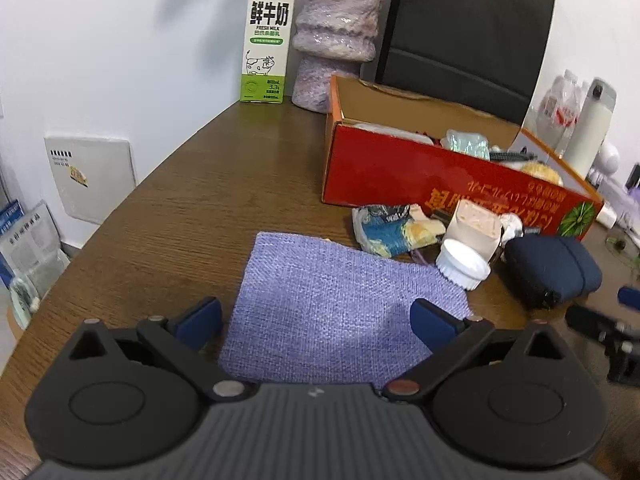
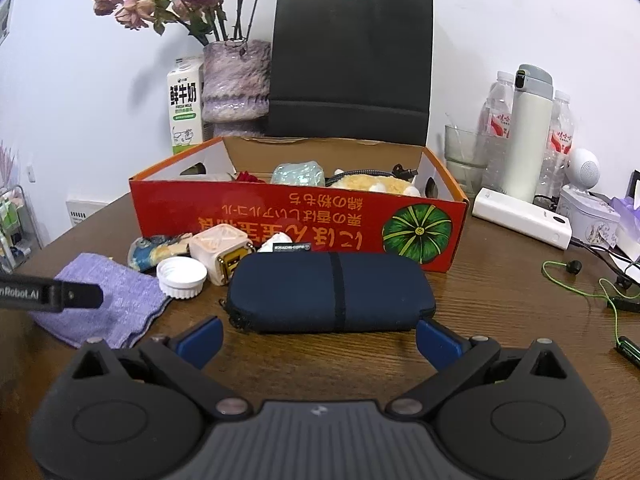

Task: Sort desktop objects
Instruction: 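Grasp the lavender cloth with the left tool and lift it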

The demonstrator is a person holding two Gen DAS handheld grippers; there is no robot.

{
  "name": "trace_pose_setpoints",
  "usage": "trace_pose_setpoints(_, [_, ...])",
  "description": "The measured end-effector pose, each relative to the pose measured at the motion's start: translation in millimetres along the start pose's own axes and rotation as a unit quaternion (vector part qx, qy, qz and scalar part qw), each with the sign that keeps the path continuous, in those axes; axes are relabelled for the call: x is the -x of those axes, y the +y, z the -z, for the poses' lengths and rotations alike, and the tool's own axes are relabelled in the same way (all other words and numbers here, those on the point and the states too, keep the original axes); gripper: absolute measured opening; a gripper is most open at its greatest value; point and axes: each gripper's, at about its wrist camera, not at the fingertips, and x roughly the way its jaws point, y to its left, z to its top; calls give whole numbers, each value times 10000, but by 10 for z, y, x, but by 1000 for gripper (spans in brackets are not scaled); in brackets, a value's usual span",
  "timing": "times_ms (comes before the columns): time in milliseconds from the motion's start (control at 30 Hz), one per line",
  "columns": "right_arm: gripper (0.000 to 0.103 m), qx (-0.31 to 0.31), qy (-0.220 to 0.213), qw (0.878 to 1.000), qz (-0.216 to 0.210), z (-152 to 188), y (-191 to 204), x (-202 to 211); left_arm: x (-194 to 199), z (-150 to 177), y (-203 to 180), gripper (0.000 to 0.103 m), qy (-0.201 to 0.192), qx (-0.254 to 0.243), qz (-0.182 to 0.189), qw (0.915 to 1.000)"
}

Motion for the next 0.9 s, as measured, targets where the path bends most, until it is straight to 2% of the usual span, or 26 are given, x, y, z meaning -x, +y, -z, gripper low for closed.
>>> trace_pose_setpoints(200, [103, -78, 1, 10000, -16, -126, 11, -143, -30, 24, -93, 94, -15, -298, -220, 9993])
trace_pose_setpoints(400, [103, 195, -1, 9998, 42, -148, 144, -224, -4, 25, -120, 72, -87, -432, -291, 9986])
trace_pose_setpoints(467, [103, 280, 9, 9996, 69, -128, 163, -230, 15, 26, -136, 53, -125, -478, -232, 9985])
trace_pose_setpoints(500, [103, 297, 13, 9995, 69, -120, 166, -231, 21, 30, -153, 50, -138, -520, -173, 9984])
trace_pose_setpoints(533, [103, 304, 20, 9995, 78, -114, 163, -231, 29, 35, -178, 42, -157, -597, -118, 9980])
trace_pose_setpoints(633, [103, 280, 13, 9996, 73, -101, 151, -221, 61, 55, -249, 15, -177, -757, 44, 9970])
trace_pose_setpoints(667, [103, 275, 6, 9996, 82, -99, 150, -216, 68, 63, -266, 11, -184, -792, 73, 9967])
trace_pose_setpoints(800, [103, 258, -103, 9995, 118, -100, 145, -158, 142, 45, -237, 9, -322, -660, 241, 9970])
trace_pose_setpoints(900, [103, 259, -285, 9993, 10, -121, 177, -69, 298, -20, -177, 9, -675, -504, 372, 9958])
